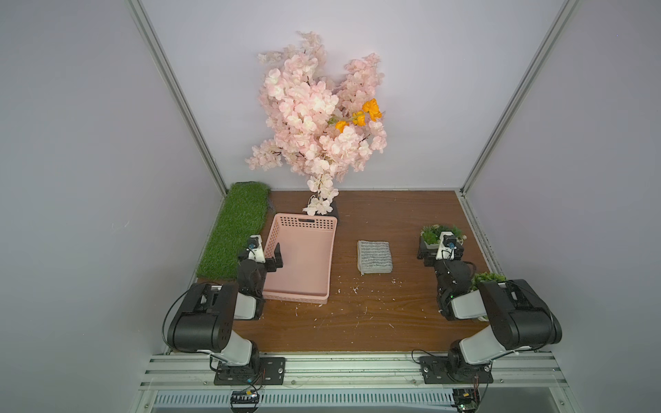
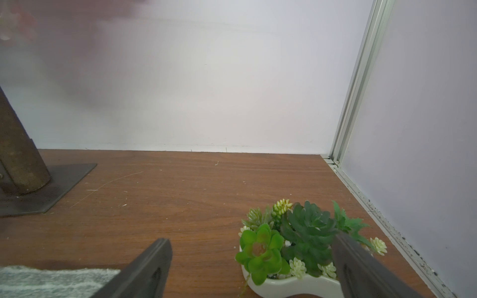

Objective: Fold the square dishcloth
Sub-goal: Reset both arms

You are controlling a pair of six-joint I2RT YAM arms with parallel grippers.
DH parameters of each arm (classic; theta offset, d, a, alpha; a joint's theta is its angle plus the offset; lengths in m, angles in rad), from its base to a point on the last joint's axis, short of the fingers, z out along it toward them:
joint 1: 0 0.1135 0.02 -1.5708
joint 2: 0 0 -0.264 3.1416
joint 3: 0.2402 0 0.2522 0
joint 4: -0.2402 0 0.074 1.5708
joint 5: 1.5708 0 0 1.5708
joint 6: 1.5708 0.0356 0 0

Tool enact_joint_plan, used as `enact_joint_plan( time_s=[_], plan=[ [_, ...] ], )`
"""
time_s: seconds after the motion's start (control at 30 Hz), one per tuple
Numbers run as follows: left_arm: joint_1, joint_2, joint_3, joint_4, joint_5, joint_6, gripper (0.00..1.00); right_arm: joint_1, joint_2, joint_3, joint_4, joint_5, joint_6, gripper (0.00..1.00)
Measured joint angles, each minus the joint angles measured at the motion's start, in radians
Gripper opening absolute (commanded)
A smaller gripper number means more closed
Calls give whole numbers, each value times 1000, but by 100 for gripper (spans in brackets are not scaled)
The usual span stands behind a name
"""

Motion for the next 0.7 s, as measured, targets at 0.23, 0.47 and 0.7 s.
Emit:
enact_joint_plan(
  time_s=[0.23, 0.47, 0.7],
  plan=[
    [0, 0, 0, 0, -6, -3, 100, 0, 0, 0, -8, -10, 0, 99],
    [0, 0, 0, 0, -13, -3, 99, 0, 0, 0, -16, -13, 0, 99],
    [0, 0, 0, 0, -14, -3, 100, 0, 0, 0, -16, -13, 0, 99]
  ],
)
